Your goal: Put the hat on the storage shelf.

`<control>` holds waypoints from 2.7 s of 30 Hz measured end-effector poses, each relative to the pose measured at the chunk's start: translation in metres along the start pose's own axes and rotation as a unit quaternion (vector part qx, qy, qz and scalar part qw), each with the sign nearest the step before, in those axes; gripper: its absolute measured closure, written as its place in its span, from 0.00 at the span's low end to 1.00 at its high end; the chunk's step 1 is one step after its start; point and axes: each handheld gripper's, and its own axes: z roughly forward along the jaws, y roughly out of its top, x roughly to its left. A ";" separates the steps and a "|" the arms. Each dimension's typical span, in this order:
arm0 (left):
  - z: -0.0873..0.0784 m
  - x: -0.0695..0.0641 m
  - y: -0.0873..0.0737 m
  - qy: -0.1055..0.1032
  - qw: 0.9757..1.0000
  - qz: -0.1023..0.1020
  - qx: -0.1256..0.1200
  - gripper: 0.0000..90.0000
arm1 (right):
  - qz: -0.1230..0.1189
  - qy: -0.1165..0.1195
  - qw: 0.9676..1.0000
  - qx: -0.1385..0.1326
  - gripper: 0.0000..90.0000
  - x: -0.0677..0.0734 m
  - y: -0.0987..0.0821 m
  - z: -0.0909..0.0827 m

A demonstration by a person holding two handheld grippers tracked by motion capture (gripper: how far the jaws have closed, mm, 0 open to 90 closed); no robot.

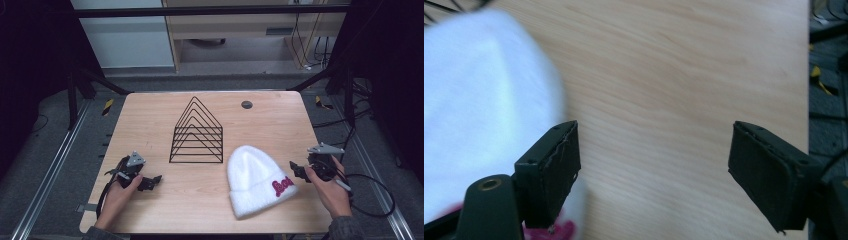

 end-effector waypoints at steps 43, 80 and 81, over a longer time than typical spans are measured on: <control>-0.001 0.000 -0.001 0.000 1.000 0.001 0.000 0.00 | -0.065 0.085 0.990 0.090 0.55 0.094 0.086 0.078; -0.001 -0.001 0.000 0.001 1.000 0.004 0.000 0.00 | -0.064 0.116 0.991 0.011 0.91 0.090 0.081 0.034; -0.001 -0.001 0.000 0.001 1.000 0.004 0.000 0.00 | -0.064 0.116 0.991 0.011 0.91 0.090 0.081 0.034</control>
